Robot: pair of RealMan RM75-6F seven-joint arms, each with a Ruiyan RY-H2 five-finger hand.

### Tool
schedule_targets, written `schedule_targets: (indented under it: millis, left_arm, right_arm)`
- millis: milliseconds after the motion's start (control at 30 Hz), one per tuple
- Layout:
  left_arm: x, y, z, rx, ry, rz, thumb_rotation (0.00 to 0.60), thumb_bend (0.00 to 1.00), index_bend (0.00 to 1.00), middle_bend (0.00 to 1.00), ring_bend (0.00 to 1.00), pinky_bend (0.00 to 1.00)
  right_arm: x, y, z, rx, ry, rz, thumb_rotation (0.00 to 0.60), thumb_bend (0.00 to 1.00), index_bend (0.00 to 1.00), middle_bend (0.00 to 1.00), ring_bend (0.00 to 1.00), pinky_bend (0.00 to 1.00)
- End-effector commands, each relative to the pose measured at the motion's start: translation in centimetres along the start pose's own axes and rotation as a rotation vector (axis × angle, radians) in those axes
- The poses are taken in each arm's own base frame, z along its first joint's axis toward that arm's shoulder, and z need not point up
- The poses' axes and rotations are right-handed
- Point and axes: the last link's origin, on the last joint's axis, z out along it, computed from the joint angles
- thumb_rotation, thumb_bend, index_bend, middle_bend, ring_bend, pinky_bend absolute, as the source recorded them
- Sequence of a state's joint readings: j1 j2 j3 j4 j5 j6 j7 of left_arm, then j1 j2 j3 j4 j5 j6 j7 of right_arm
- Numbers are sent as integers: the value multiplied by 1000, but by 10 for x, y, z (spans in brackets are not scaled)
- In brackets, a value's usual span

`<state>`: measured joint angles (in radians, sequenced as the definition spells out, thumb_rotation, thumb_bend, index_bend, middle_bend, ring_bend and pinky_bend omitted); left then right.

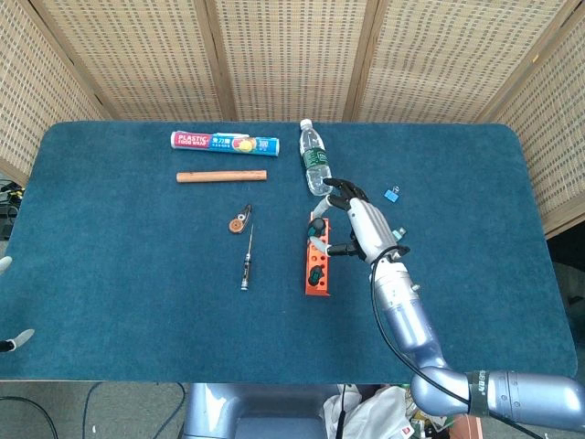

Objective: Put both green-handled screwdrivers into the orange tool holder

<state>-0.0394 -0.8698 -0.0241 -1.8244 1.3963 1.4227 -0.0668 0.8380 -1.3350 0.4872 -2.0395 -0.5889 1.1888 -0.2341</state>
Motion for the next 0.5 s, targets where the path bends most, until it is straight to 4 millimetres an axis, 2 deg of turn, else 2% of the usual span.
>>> schedule_targets:
  millis: [33, 300, 500]
  left_arm:
    - [0, 0, 0, -1, 1, -1, 600, 0, 0, 0, 0, 0]
    - [1, 0, 0, -1, 3, -4, 600, 0, 0, 0, 0, 0]
    - [0, -1, 0, 0, 0, -3, 600, 0, 0, 0, 0, 0]
  right_arm:
    - [-1, 1, 1, -3, 1, -6, 600, 434, 657, 106, 0, 26]
    - [-4, 3, 1, -12, -5, -15, 600, 434, 659, 107, 0, 26]
    - [2, 0, -1, 1, 3, -5, 600, 434, 663, 111, 0, 26]
